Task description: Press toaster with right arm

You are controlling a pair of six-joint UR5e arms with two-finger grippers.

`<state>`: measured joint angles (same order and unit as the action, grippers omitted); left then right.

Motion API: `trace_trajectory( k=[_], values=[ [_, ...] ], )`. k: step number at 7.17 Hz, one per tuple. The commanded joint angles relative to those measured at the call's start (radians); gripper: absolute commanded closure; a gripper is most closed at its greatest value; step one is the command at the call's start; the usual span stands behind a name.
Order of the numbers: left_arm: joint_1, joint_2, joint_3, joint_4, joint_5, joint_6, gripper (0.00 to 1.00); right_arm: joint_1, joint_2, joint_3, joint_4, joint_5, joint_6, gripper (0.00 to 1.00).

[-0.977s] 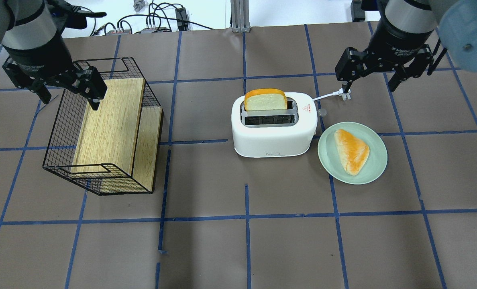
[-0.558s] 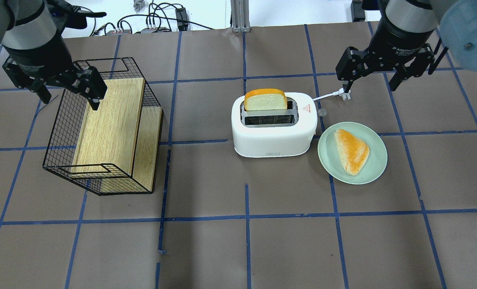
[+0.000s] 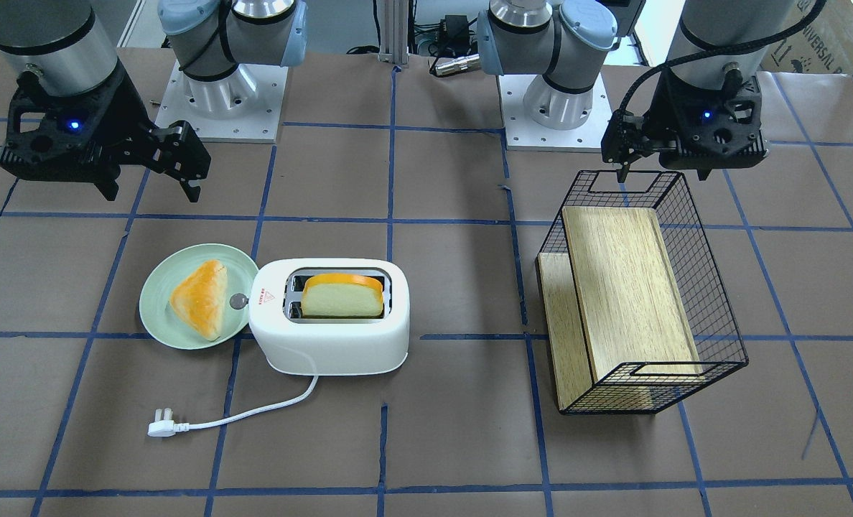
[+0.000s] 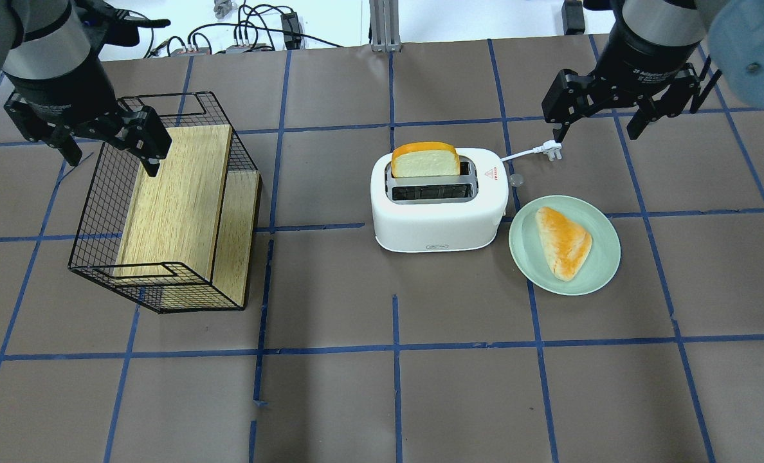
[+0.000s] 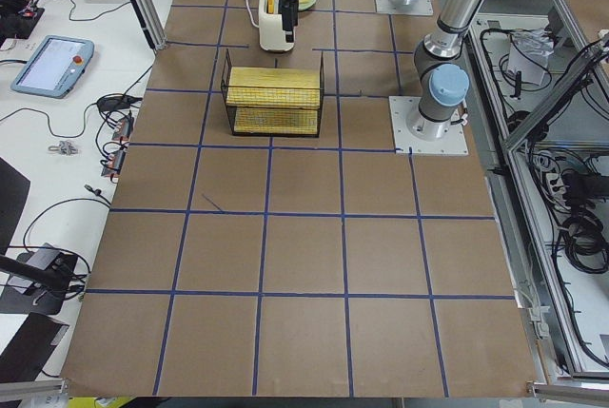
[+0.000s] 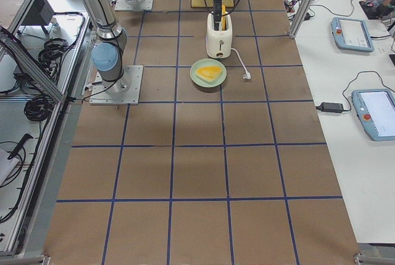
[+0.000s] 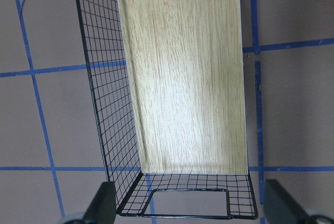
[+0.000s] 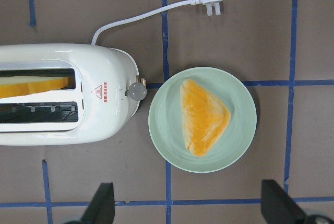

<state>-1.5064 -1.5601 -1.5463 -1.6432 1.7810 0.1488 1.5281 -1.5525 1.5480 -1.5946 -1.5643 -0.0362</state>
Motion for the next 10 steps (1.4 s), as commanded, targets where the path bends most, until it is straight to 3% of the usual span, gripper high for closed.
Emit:
trace_trajectory(
  k=[1,3,4,5,6,8,10],
  values=[
    [0.000,0.000,0.000,-0.001,0.000,0.000,0.00,0.007,0.021,0.013,-0.007,0.009,-0.016,0.00],
    [0.000,0.000,0.000,0.000,0.000,-0.002,0.00,0.014,0.025,0.027,-0.014,0.010,-0.043,0.01],
    [0.000,0.000,0.000,0.000,0.000,0.000,0.00,0.014,0.023,0.029,-0.057,0.020,-0.129,0.07],
    [0.000,0.000,0.000,0.000,0.000,0.000,0.00,0.014,0.029,0.029,-0.054,0.023,-0.277,0.26],
    [0.000,0.000,0.000,0.000,0.000,0.000,0.00,0.023,0.031,0.030,-0.050,0.021,-0.336,0.59],
    [0.000,0.000,0.000,0.000,0.000,0.000,0.00,0.032,0.058,0.038,-0.050,0.007,-0.814,0.70],
    [0.000,0.000,0.000,0.000,0.000,0.000,0.00,0.026,0.103,0.035,-0.076,-0.008,-1.133,0.75]
  ],
)
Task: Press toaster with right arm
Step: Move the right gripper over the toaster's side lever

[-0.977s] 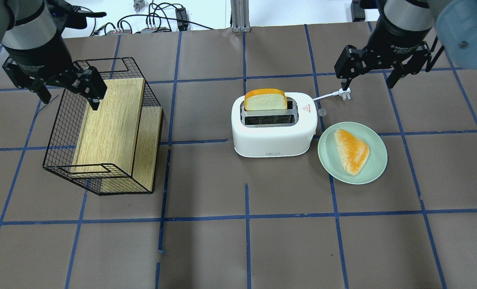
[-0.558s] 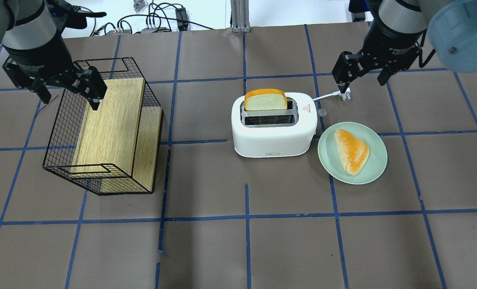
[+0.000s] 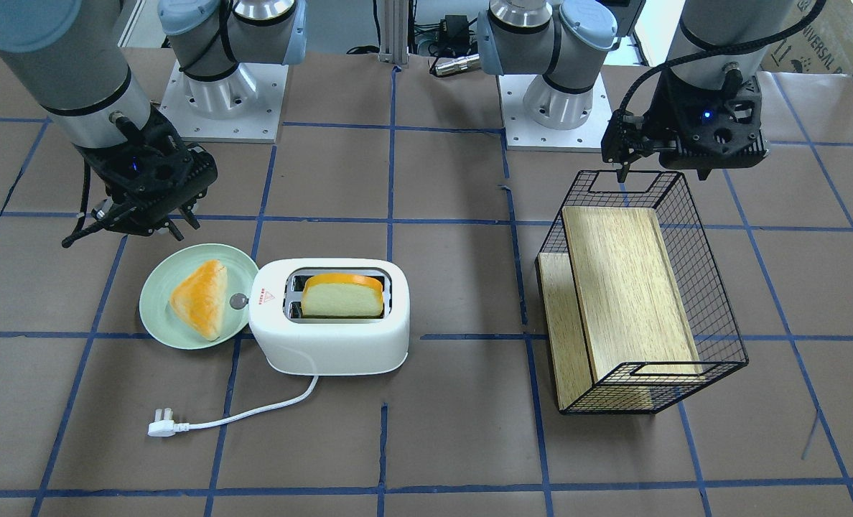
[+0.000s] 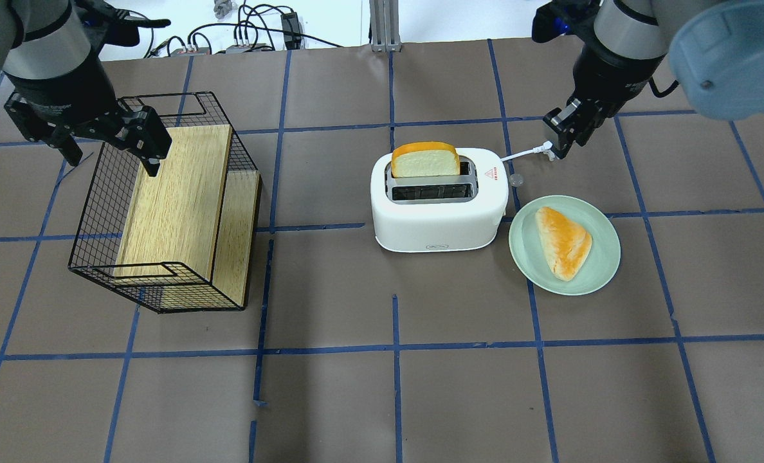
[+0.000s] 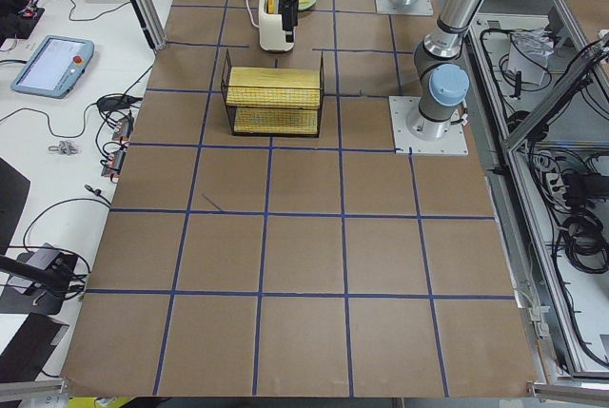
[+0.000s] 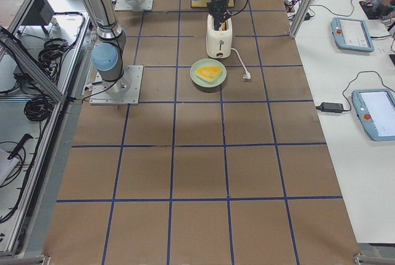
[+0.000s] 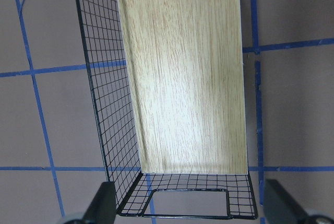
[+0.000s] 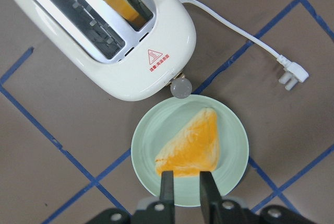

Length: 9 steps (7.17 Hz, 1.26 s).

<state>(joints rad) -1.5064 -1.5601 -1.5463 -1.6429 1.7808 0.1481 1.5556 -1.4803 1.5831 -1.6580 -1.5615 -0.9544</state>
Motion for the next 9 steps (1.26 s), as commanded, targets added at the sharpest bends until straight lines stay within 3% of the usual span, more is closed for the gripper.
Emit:
trace_trajectory(
  k=[1,3,6,9],
  values=[
    [0.000,0.000,0.000,0.000,0.000,-0.001,0.00,0.000,0.050,0.006,-0.016,-0.015,-0.300,0.78],
    [0.000,0.000,0.000,0.000,0.000,0.001,0.00,0.001,0.070,0.027,-0.095,-0.026,-0.460,0.79],
    [0.000,0.000,0.000,0.000,0.000,0.001,0.00,0.014,0.101,0.135,-0.279,-0.011,-0.458,0.80],
    [0.000,0.000,0.000,0.000,0.000,0.001,0.00,0.049,0.112,0.144,-0.286,-0.023,-0.466,0.80]
  ],
)
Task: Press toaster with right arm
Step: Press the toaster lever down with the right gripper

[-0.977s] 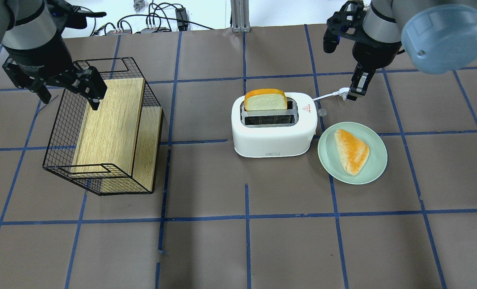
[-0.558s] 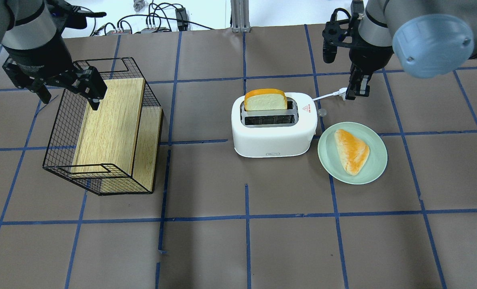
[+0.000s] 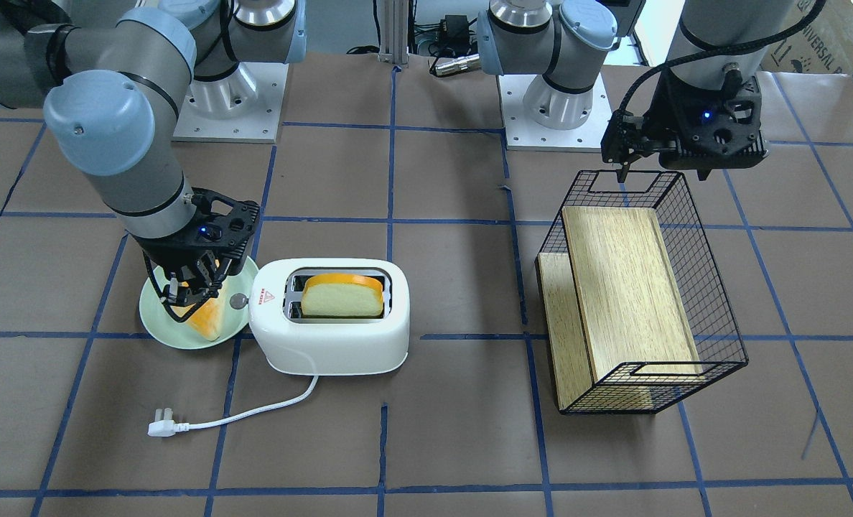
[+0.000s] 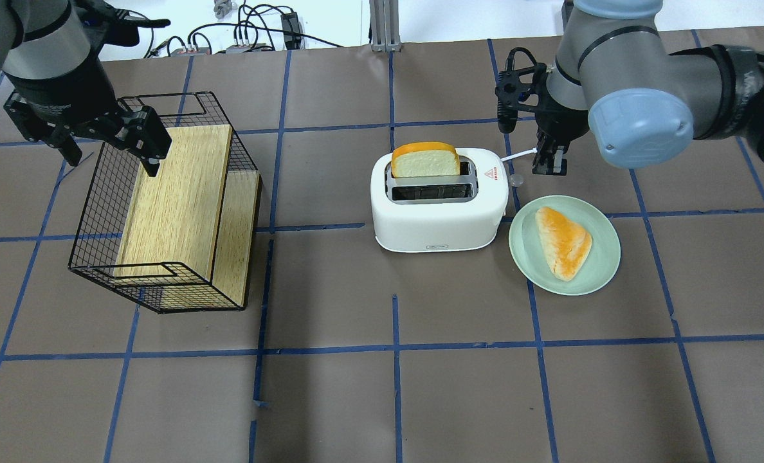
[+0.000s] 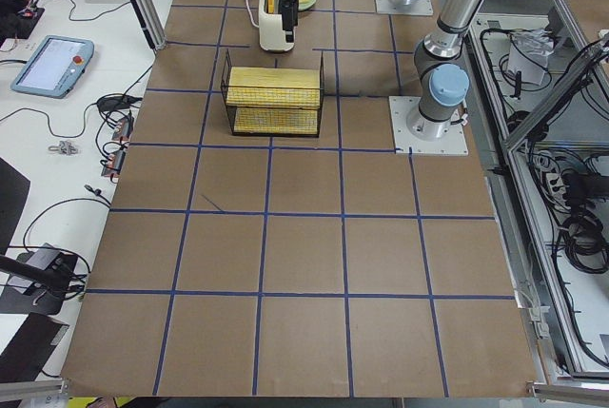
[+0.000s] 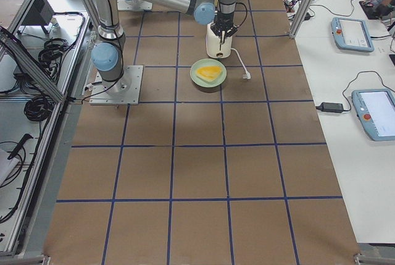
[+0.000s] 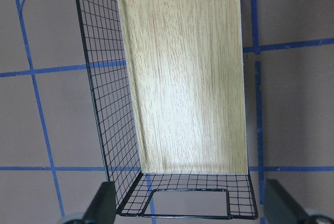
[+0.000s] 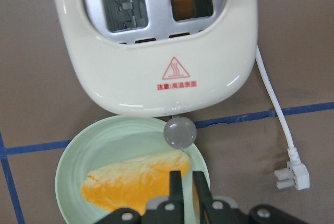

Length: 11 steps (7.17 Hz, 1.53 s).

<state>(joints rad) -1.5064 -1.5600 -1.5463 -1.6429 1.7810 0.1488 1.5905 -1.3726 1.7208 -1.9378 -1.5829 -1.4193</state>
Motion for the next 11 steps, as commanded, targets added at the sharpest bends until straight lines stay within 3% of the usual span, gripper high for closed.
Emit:
trace_trajectory(
  k=[1,11],
  values=[
    [0.000,0.000,0.000,0.000,0.000,-0.002,0.00,0.016,0.007,0.011,-0.022,0.001,-0.004,0.80],
    [0.000,0.000,0.000,0.000,0.000,0.000,0.00,0.016,0.102,0.025,-0.095,0.007,-0.041,0.79]
  ],
)
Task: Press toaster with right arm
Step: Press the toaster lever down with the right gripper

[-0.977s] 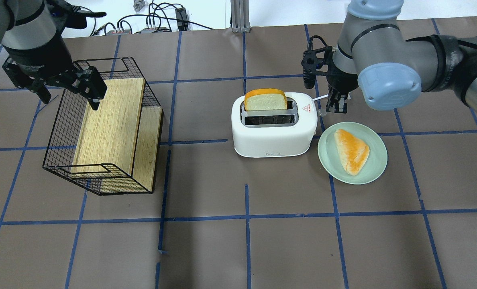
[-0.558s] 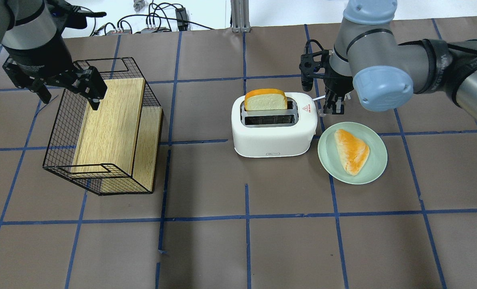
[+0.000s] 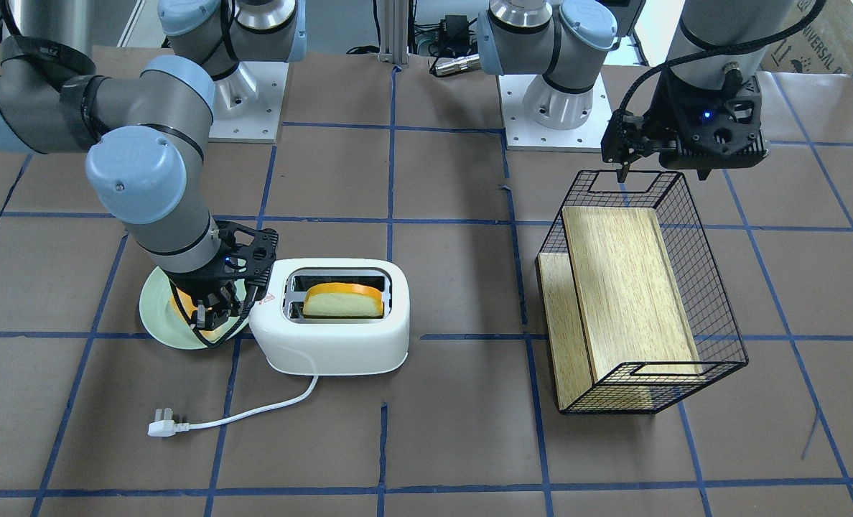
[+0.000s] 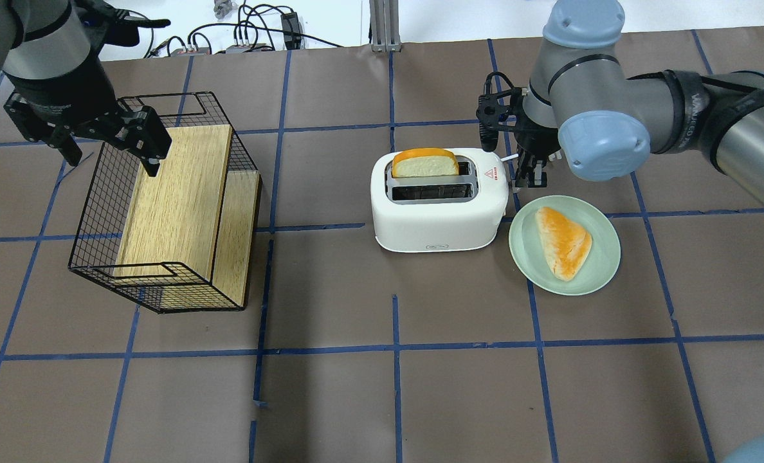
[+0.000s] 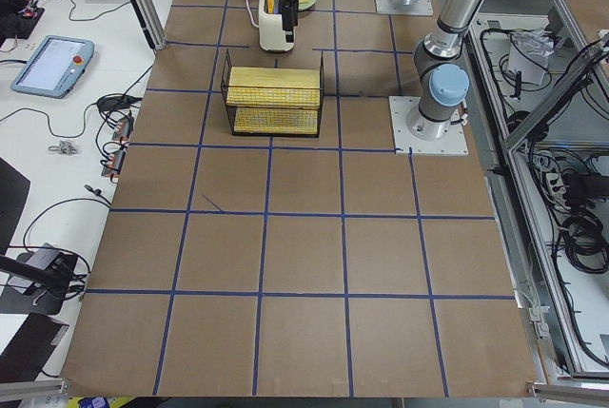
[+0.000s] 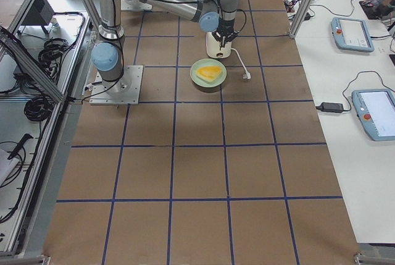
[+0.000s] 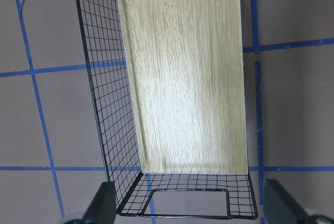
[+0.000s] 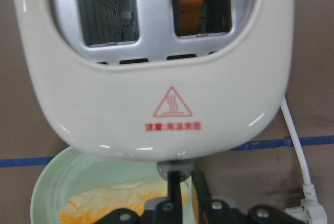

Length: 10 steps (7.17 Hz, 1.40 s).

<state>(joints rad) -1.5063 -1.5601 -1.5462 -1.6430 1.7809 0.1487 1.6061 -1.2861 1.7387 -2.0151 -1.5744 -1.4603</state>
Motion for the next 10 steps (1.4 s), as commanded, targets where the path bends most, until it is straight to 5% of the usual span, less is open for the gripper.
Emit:
trace_trajectory(
  k=[1,10],
  values=[
    [0.000,0.000,0.000,-0.001,-0.001,-0.001,0.00,-0.001,0.019,0.016,-0.027,-0.003,0.000,0.79],
    [0.000,0.000,-0.002,-0.001,0.000,-0.001,0.00,-0.002,0.021,0.018,-0.063,-0.003,0.005,0.79]
  ],
)
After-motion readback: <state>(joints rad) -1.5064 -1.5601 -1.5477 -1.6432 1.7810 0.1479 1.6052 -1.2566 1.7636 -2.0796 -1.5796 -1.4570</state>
